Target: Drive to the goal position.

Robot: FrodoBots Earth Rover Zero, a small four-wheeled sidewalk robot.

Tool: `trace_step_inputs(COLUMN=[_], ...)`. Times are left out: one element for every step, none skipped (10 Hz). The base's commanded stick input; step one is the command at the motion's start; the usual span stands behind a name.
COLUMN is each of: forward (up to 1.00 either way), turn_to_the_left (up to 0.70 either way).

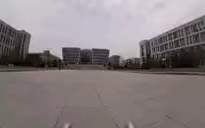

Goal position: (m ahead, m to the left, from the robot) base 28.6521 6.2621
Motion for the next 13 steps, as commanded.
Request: trace_step_inputs(forward=[0.85, 0.85, 0.85, 0.85, 0.85, 0.85, 0.85, 0.85, 0.85, 0.85, 0.85, 0.85, 0.85], turn_to_the_left=[0.00, 0.00, 0.00, 0.00, 0.00, 0.00, 0.00, 0.00, 0.00, 0.00, 0.00, 0.00, 0.00])
